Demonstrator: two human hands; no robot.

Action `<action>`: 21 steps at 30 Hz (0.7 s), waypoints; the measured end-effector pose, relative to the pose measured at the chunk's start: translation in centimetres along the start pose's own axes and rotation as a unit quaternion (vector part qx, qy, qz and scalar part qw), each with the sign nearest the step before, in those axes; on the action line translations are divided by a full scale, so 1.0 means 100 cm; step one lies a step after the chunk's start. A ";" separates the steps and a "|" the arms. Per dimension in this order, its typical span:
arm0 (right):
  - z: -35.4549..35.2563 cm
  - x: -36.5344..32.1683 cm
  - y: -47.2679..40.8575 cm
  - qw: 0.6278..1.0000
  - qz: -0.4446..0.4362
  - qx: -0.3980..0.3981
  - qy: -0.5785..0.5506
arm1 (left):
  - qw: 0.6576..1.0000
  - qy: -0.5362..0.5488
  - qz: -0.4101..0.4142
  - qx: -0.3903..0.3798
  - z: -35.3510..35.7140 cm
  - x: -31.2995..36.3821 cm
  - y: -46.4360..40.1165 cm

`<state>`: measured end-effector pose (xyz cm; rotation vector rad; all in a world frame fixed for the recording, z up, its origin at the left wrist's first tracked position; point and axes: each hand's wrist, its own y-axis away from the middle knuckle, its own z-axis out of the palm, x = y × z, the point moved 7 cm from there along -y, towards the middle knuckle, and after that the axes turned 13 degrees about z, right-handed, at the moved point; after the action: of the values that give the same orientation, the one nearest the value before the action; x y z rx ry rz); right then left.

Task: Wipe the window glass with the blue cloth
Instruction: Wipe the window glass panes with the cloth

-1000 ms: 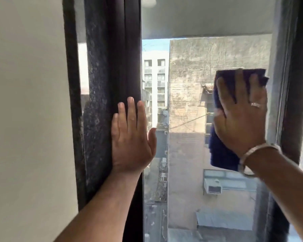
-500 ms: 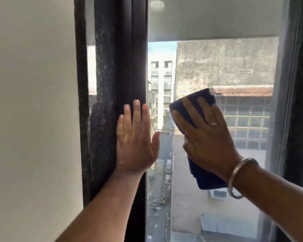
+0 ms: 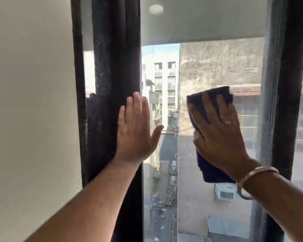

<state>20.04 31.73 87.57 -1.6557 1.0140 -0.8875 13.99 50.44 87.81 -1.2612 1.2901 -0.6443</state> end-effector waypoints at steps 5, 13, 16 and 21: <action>0.011 0.023 0.037 0.980 -0.189 -0.036 0.048 | 0.996 -0.015 0.087 0.007 -0.013 -0.018 -0.083; 0.006 -0.045 0.016 0.999 -0.054 -0.005 0.005 | 0.991 -0.033 0.128 0.009 -0.001 -0.022 -0.088; 0.029 -0.092 0.054 0.965 -0.253 -0.058 0.030 | 0.990 -0.040 0.134 0.011 -0.002 -0.025 -0.089; 0.020 -0.050 0.043 0.962 -0.270 -0.035 0.033 | 0.991 -0.031 0.129 0.007 -0.001 -0.024 -0.088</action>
<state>18.94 36.25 82.39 -2.0164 0.6427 -1.2777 15.70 50.25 96.74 -1.0712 1.3664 -0.4259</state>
